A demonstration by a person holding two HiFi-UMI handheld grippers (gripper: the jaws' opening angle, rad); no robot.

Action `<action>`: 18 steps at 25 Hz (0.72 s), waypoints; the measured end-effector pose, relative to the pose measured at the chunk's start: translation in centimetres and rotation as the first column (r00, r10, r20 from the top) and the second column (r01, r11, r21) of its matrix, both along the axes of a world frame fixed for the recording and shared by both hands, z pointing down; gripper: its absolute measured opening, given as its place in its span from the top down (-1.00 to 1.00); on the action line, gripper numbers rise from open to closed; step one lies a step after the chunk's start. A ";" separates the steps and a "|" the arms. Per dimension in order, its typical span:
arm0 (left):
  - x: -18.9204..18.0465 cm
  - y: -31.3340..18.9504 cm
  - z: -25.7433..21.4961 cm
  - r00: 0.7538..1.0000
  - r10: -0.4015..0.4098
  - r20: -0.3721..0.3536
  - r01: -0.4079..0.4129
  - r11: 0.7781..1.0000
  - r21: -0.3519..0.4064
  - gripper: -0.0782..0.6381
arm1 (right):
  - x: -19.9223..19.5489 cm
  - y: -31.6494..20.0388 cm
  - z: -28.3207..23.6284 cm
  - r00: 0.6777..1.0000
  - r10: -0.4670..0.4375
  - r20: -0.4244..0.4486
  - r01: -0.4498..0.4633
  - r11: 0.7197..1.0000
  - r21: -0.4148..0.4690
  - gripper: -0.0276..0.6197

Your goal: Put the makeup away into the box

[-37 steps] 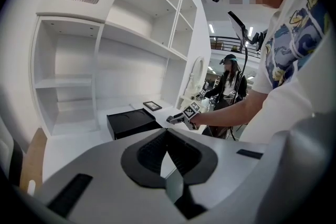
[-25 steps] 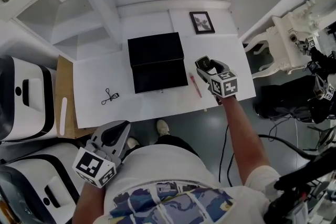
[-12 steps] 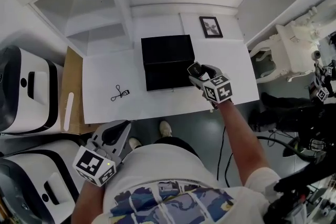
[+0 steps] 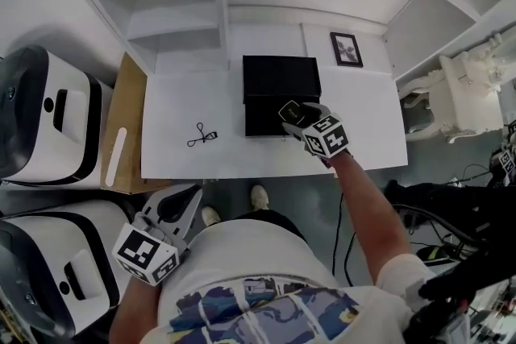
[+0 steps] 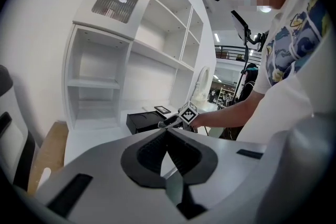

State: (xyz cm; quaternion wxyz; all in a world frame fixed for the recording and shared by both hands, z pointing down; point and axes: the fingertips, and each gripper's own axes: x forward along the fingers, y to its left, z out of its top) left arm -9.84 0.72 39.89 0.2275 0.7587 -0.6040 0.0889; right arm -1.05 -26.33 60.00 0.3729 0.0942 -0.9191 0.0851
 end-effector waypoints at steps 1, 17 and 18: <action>-0.2 0.2 0.1 1.000 -0.009 -0.001 0.009 1.000 -0.001 0.74 | -0.5 0.2 0.3 1.000 -0.016 -0.006 0.016 1.000 -0.002 -0.09; -1.8 2.0 0.4 0.987 -0.159 0.002 0.159 0.986 -0.041 0.74 | -6.0 2.2 4.2 0.961 -0.257 -0.100 0.249 0.965 -0.078 -0.09; -1.8 2.0 0.4 0.986 -0.167 0.003 0.167 0.985 -0.042 0.74 | -6.3 2.3 4.4 0.958 -0.269 -0.104 0.261 0.962 -0.083 -0.09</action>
